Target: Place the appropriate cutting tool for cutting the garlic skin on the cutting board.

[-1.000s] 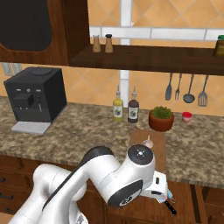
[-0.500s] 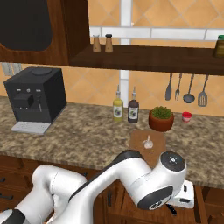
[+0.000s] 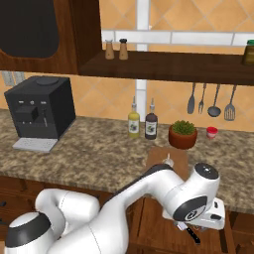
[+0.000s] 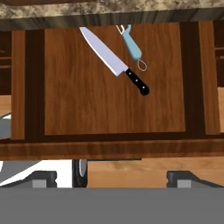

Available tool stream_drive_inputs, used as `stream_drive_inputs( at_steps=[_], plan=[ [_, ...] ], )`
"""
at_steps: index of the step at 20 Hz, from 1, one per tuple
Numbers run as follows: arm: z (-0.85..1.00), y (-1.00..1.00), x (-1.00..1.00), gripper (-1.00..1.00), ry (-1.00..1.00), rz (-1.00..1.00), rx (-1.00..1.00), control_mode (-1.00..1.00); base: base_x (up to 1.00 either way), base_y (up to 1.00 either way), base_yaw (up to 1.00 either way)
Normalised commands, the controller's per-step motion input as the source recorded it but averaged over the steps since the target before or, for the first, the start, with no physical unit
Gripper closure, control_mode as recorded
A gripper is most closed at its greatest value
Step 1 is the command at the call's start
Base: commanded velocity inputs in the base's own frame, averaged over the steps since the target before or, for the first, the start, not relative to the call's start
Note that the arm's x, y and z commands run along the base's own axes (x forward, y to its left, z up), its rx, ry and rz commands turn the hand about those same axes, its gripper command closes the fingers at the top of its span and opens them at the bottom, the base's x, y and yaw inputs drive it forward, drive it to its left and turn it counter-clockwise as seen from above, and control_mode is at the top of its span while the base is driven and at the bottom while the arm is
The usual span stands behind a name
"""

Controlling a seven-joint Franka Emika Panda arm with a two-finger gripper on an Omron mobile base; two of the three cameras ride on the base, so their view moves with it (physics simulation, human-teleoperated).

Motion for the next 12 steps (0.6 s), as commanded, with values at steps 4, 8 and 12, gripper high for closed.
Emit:
stream_drive_inputs(
  at_steps=[4, 8, 12],
  plan=[
    [-0.54, 0.0, 0.05, -1.0, 0.02, 0.0, 0.01, -1.0, 0.0, 0.0, 0.0],
    [-0.48, 0.0, 0.12, -1.0, 0.03, 0.0, 0.0, -1.0, 0.0, 0.0, 0.0],
    [-0.46, 0.0, 0.05, -1.0, 0.04, 0.0, 0.0, -1.0, 0.0, 0.0, 0.0]
  ],
)
